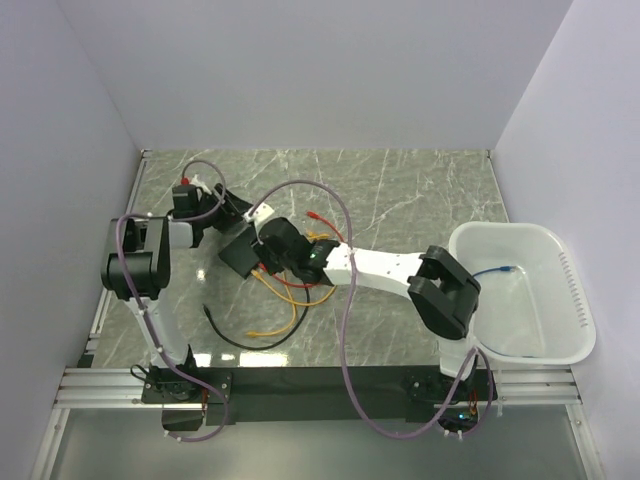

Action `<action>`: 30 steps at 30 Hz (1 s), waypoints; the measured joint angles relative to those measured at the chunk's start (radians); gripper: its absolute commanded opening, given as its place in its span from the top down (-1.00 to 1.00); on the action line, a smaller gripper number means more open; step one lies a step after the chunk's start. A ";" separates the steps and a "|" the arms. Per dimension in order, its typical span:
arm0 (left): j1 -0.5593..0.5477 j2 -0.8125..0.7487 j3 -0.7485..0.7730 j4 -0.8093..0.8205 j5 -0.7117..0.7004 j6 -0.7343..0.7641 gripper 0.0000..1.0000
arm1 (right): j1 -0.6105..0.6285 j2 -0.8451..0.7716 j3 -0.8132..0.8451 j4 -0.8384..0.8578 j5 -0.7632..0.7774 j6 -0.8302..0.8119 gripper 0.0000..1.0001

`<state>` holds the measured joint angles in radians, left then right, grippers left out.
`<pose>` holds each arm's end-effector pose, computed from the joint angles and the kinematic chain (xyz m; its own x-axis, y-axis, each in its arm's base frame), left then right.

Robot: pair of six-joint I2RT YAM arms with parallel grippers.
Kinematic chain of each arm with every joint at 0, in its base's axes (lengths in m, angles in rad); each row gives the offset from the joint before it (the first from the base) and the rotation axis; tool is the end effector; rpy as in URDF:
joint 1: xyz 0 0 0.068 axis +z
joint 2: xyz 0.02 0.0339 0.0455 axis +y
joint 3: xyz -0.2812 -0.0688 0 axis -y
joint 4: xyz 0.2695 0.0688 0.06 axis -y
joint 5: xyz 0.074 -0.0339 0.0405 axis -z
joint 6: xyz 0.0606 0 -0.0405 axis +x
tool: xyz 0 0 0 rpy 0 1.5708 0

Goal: Insert the plug into the switch port

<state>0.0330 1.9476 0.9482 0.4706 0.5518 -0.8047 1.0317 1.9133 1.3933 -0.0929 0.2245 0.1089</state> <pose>0.4289 -0.0176 0.1174 -0.6553 -0.6356 -0.4080 -0.0692 0.5885 -0.8056 0.2616 0.4110 0.2200 -0.3743 -0.4194 -0.8271 -0.7067 0.7065 -0.0384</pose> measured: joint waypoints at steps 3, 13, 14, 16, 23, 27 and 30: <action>0.021 -0.043 -0.001 -0.031 -0.011 0.007 -0.40 | 0.040 -0.036 -0.021 -0.003 -0.008 0.010 0.10; 0.072 -0.370 -0.116 -0.074 -0.103 0.052 -0.40 | 0.183 -0.055 -0.046 0.015 -0.117 0.035 0.03; 0.076 -0.397 -0.126 -0.079 -0.113 0.057 -0.40 | 0.183 -0.055 -0.056 0.020 -0.129 0.034 0.00; 0.083 -0.454 -0.150 -0.090 -0.141 0.064 -0.41 | 0.181 -0.055 -0.079 0.026 -0.150 0.029 -0.07; 0.111 -0.551 -0.235 -0.086 -0.211 0.069 -0.40 | 0.177 -0.055 -0.111 0.003 -0.198 0.025 -0.07; 0.124 -0.575 -0.260 -0.094 -0.237 0.069 -0.40 | 0.177 -0.048 -0.100 0.001 -0.223 0.040 -0.07; 0.127 -0.626 -0.278 -0.096 -0.274 0.069 -0.41 | 0.179 -0.012 -0.047 0.001 -0.245 0.059 -0.07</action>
<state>0.1604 1.3216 0.6701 0.3748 0.2779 -0.7357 1.2106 1.9015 1.3460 -0.0917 -0.0204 0.1677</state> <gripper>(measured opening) 0.700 0.536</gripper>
